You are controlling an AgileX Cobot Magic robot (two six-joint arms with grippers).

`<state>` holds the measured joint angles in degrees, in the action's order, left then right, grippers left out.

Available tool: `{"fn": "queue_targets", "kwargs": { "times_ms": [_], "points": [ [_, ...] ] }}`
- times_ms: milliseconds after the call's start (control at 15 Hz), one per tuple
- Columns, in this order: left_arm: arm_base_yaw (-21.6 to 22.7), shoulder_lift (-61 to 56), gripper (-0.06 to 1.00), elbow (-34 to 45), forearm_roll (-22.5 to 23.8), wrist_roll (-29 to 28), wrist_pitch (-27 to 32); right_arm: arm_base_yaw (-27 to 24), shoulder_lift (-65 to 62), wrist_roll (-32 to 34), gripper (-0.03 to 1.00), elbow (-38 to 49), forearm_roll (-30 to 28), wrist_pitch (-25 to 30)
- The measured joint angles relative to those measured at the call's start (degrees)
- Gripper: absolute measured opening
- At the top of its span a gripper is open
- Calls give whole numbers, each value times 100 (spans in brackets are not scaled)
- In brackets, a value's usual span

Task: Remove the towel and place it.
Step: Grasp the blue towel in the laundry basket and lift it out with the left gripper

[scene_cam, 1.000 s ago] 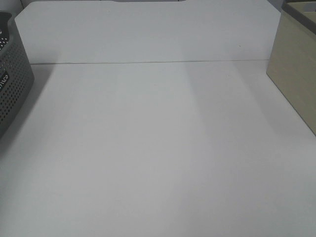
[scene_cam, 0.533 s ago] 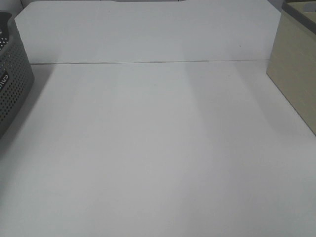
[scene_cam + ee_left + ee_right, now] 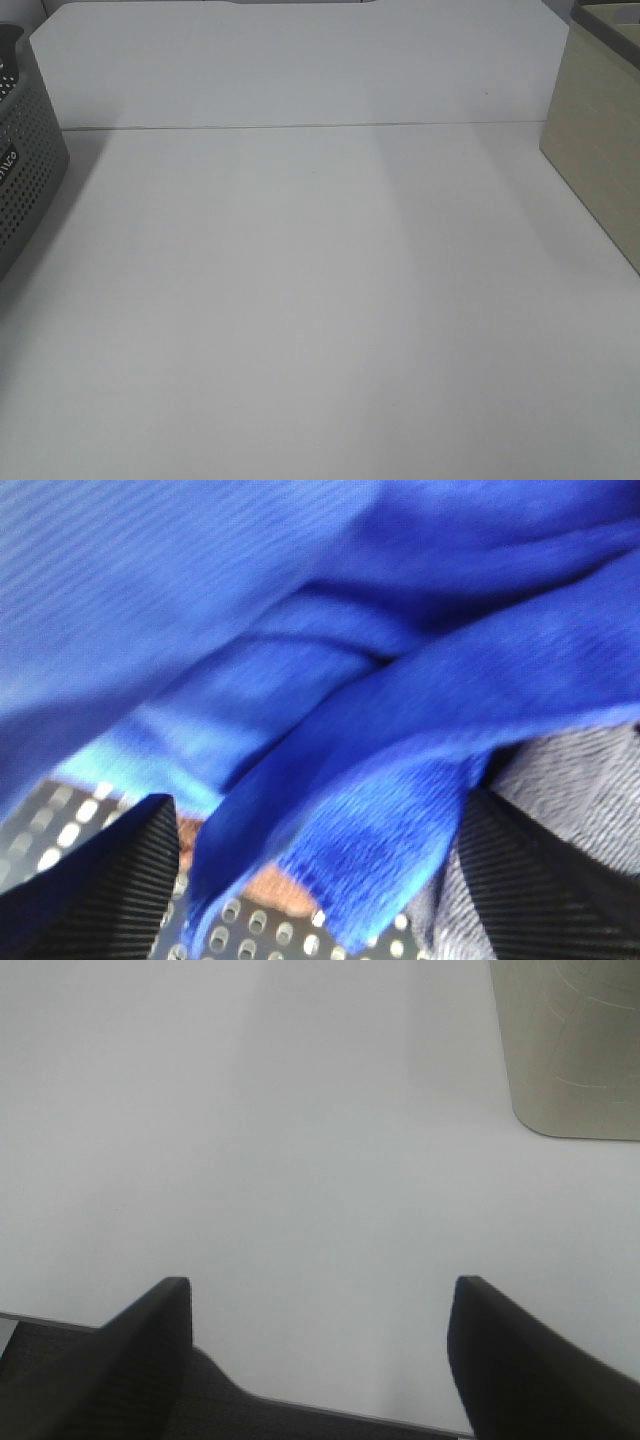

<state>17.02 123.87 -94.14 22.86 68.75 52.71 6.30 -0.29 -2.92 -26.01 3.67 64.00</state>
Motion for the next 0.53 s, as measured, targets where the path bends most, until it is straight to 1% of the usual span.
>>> {"fn": "queue_targets", "kwargs": {
  "times_ms": [67,133,200,267,333,400,467,533],
  "points": [
    [0,34,65,-34,-46,11,63,0,0,0,71,0,0,0],
    [0,52,56,-40,-57,11,115,0,0,0,71,0,0,0],
    [0,69,44,-40,-63,6,115,0,0,0,71,0,6,0],
    [0,69,37,-40,-63,-57,109,0,0,0,71,0,6,0],
    [0,69,27,-40,-63,-115,109,0,0,0,71,0,6,0],
    [0,69,20,-46,-63,-241,97,0,0,0,71,0,6,0],
    [0,69,17,-46,-63,-361,97,0,0,0,71,0,6,0],
    [0,69,16,-46,-57,-361,86,0,0,0,71,0,6,0]
  ]
}}
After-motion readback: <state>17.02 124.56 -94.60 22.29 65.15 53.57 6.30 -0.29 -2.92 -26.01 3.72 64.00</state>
